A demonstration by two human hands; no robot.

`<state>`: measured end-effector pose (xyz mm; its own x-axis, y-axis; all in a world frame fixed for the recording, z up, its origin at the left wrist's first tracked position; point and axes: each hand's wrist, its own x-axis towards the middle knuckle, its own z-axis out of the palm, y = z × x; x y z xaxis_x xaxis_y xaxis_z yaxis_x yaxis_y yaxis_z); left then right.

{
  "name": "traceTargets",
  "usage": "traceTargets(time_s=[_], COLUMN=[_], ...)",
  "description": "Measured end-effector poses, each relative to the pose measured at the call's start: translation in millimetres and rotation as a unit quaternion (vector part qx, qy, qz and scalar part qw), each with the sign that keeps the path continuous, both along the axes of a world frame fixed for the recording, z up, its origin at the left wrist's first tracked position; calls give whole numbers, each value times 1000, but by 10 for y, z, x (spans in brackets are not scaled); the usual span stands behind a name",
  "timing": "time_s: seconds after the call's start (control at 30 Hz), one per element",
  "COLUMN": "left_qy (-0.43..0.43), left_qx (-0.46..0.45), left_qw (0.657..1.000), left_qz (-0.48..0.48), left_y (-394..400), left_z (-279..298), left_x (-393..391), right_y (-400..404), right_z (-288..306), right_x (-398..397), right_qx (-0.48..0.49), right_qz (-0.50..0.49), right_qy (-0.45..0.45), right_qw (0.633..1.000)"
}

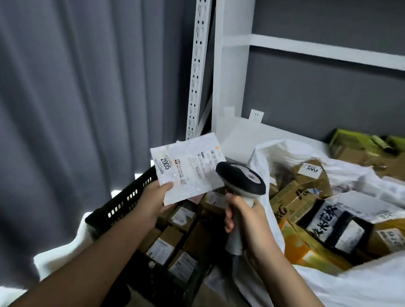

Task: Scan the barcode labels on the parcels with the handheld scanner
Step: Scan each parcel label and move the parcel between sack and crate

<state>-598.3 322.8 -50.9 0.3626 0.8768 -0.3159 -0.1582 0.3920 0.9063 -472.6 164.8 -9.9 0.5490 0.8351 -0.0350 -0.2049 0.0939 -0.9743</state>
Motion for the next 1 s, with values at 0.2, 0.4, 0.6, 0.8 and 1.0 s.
traceTargets(time_s=[0.2, 0.4, 0.6, 0.8, 1.0], left_qy=[-102, -200, -211, -173, -135], left_qx=[-33, -70, -95, -100, -88], left_qw=[993, 977, 973, 980, 986], left_qz=[46, 30, 15, -15, -33], left_y=[28, 32, -18, -26, -71], left_z=[58, -31, -173, -267, -293], left_x=[118, 253, 387, 452, 444], right_y=[18, 86, 148, 158, 140], right_z=[-23, -30, 39, 120, 107], right_x=[52, -3, -182, -331, -418], right_qx=[21, 43, 69, 80, 73], right_qz=[-10, -5, 25, 30, 35], right_qy=[-19, -16, -34, -23, 1], right_qw=[1000, 999, 997, 996, 997])
